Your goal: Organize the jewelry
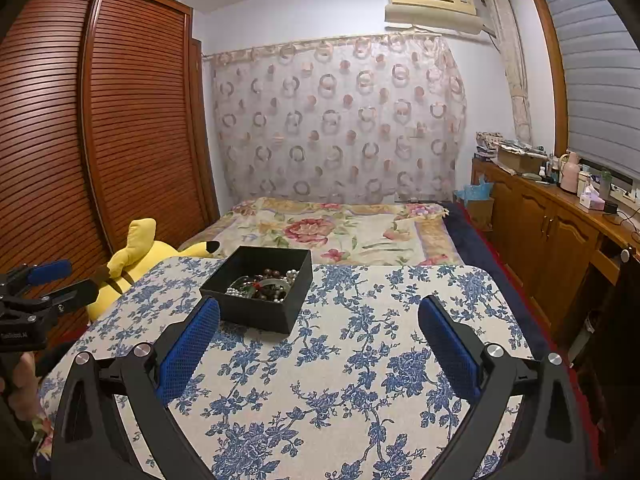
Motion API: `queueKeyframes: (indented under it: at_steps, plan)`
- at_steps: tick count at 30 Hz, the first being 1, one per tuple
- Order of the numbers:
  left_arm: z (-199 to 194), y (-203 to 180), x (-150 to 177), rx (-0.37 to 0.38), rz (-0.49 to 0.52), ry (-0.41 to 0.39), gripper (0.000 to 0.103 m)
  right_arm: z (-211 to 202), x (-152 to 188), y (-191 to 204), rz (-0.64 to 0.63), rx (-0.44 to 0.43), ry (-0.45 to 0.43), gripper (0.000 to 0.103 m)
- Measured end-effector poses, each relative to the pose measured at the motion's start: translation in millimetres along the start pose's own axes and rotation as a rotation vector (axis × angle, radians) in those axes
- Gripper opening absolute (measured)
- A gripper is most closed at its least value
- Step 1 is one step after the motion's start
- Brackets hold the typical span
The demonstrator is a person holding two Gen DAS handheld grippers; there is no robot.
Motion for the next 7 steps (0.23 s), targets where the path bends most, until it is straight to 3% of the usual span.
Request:
queueKeyframes:
  at_steps: [7]
  plan:
    - [0.0, 0.0, -0.1, -0.001, 0.0, 0.001, 0.095, 0.1, -0.1, -1.0, 0.003, 0.003, -0.001, 0.1]
Point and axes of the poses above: each gripper's, at about its wrist camera, not at the fingertips, and z roughly the way its jaws point, y to its left, x to its underside, the point moved 4 cm from there along z, roughly the way its jaws point, and after that the axes turned 7 degrees about x, right-handed, at the moved point
